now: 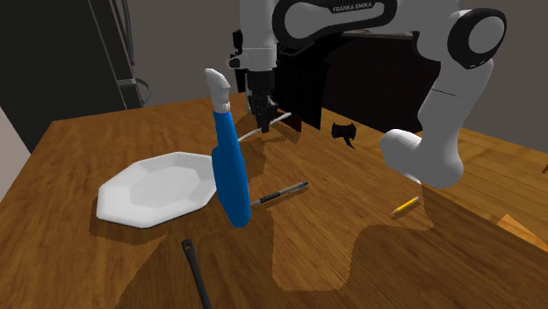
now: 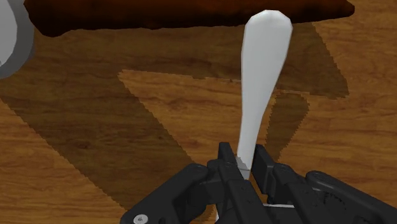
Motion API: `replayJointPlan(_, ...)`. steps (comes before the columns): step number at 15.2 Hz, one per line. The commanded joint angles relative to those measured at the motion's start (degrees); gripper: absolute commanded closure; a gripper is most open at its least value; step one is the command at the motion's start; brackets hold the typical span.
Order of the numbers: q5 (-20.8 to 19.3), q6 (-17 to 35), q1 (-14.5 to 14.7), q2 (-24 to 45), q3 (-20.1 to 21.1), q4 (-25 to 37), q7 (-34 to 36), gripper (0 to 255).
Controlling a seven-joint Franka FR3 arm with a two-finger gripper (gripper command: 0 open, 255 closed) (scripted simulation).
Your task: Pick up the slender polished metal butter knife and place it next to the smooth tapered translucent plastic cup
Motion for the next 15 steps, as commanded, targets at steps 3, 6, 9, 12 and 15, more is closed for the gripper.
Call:
replayJointPlan(3,0.0,0.0,0.0,0.4,-0.1,-0.2,0.0,0)
replayJointPlan(6,0.0,-0.1,0.0,0.2,-0.1,-0.3,0.0,0)
replayJointPlan(9,0.3,-5.9,0.1,1.4,-0.1,6.6,-0.3,0)
replayJointPlan(12,0.4,-7.4,0.1,1.8,-0.1,8.5,-0.4,0)
replayJointPlan(15,0.4,-7.4,0.1,1.8,-0.1,8.5,-0.4,0)
